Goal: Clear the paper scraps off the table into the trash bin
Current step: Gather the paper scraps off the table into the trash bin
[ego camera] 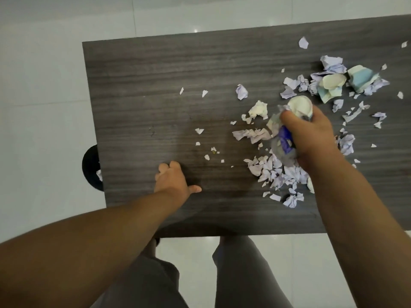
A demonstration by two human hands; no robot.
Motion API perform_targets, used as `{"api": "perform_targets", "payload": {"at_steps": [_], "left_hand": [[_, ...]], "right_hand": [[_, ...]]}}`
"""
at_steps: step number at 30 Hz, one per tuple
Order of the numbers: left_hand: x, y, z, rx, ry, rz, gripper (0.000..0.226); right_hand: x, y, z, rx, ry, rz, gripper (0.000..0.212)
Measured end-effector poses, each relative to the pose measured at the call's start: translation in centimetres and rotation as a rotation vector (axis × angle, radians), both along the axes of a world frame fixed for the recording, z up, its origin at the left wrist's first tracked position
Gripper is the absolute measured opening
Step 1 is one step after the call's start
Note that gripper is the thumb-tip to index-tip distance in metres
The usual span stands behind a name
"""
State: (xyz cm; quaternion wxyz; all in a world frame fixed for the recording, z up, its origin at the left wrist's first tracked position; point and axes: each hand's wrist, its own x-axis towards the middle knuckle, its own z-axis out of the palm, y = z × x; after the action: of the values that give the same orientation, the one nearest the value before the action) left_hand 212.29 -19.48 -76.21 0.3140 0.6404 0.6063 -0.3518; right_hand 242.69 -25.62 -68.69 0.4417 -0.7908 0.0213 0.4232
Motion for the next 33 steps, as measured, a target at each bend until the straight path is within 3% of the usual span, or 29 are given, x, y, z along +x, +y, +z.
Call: {"api": "perform_targets", "payload": {"at_steps": [2,7,11,15,17,19,22,26,30,33], "left_hand": [[-0.2,-0.1,-0.2,0.013,-0.012,-0.009,0.092],[-0.4,0.1,-1.1,-0.003,-0.004,-0.006,0.094],[-1.4,0.4,-1.1,-0.063,-0.129,0.045,0.087],[-7.9,2.7,0.9,-0.188,-0.524,0.127,0.034],[-13.6,3.7,2.3,-0.1,-0.625,0.113,0.016],[-20.5,4.7,3.2,0.076,-0.58,0.184,0.01],[-29.4,6.0,3.2,0.232,-0.509,0.521,0.006],[-37.5,6.8,0.3,0.234,-0.521,0.938,0.012],[-40.6,7.8,-4.3,0.108,-0.474,1.028,0.023],[-41.6,8.5,-6.1,-0.024,-0.535,1.082,0.027]], "right_hand": [[-1.3,0.6,0.3,0.029,0.151,-0.079,0.009],[-6.7,2.3,1.0,0.035,0.454,-0.083,0.028],[-13.1,3.7,2.6,0.021,0.406,-0.011,0.025],[-21.7,6.8,3.0,0.013,0.324,0.091,0.009],[-26.3,9.1,2.8,0.006,0.237,0.206,0.01],[-31.7,11.7,2.1,0.016,0.187,0.3,0.012],[-40.3,15.8,0.4,0.088,0.261,0.405,0.017],[-51.3,20.8,-5.9,0.061,0.18,0.527,0.016],[-57.5,22.9,-15.8,-0.045,0.065,0.769,0.013],[-59.1,23.7,-23.1,-0.175,-0.054,0.869,0.025]]}}
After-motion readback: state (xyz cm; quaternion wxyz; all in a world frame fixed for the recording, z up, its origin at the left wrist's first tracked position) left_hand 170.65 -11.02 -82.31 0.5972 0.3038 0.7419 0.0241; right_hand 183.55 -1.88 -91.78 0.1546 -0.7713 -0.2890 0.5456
